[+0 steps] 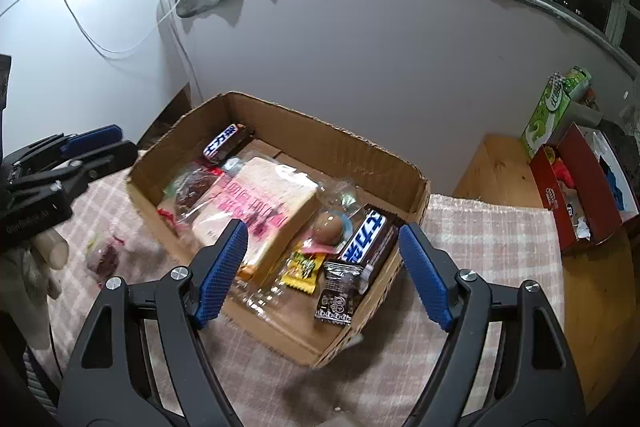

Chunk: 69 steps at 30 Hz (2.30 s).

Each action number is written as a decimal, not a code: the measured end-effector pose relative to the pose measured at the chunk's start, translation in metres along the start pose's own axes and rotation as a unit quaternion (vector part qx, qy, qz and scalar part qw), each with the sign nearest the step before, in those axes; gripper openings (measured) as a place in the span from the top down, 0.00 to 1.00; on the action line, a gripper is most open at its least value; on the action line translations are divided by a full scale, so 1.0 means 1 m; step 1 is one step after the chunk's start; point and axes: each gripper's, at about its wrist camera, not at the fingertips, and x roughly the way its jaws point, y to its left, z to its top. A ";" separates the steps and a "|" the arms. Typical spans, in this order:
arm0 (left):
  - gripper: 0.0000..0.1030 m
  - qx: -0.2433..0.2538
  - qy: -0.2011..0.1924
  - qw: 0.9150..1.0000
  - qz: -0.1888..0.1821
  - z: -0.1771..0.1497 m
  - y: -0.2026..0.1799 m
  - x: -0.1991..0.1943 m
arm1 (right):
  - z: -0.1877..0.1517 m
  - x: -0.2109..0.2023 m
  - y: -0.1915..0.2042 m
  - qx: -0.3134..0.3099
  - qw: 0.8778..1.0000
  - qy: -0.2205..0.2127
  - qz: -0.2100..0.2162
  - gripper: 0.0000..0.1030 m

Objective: Organize snacks
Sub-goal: 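Move both grippers back over the remaining snacks on the table, then grasp the green candy pouch with the left gripper while the right grasps the bagged pastry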

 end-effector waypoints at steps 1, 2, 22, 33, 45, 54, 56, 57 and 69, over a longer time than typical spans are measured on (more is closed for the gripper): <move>0.56 -0.005 -0.003 1.000 0.002 -0.003 0.005 -0.007 | -0.002 -0.003 0.001 0.001 1.000 -0.002 0.001 0.22; 0.56 -0.011 -0.006 1.000 0.002 -0.006 0.012 -0.015 | -0.006 -0.009 0.002 0.002 1.000 -0.007 0.002 0.22; 0.59 -0.107 0.023 0.994 0.021 -0.095 0.086 -0.047 | -0.106 -0.085 0.032 0.028 0.998 -0.047 0.032 0.15; 0.81 -0.046 0.079 0.994 0.053 -0.100 0.078 -0.012 | -0.123 -0.082 0.030 0.052 0.996 -0.026 0.063 0.21; 0.85 0.015 0.103 0.994 0.040 -0.118 0.037 -0.002 | -0.119 -0.073 0.040 0.045 0.996 -0.014 0.074 0.21; 0.85 -0.019 0.088 0.996 0.010 -0.132 0.006 -0.003 | -0.118 -0.059 0.048 0.043 0.996 0.000 0.080 0.21; 0.85 -0.029 0.084 0.996 -0.001 -0.134 0.002 -0.004 | -0.118 -0.057 0.052 0.039 0.996 0.002 0.079 0.21; 0.80 -0.032 0.084 0.996 -0.005 -0.134 0.002 -0.005 | -0.118 -0.056 0.053 0.038 0.996 0.003 0.079 0.21; 0.66 -0.128 0.013 0.992 0.019 -0.148 0.080 -0.093 | -0.118 -0.031 0.102 0.013 0.994 0.038 0.106 0.21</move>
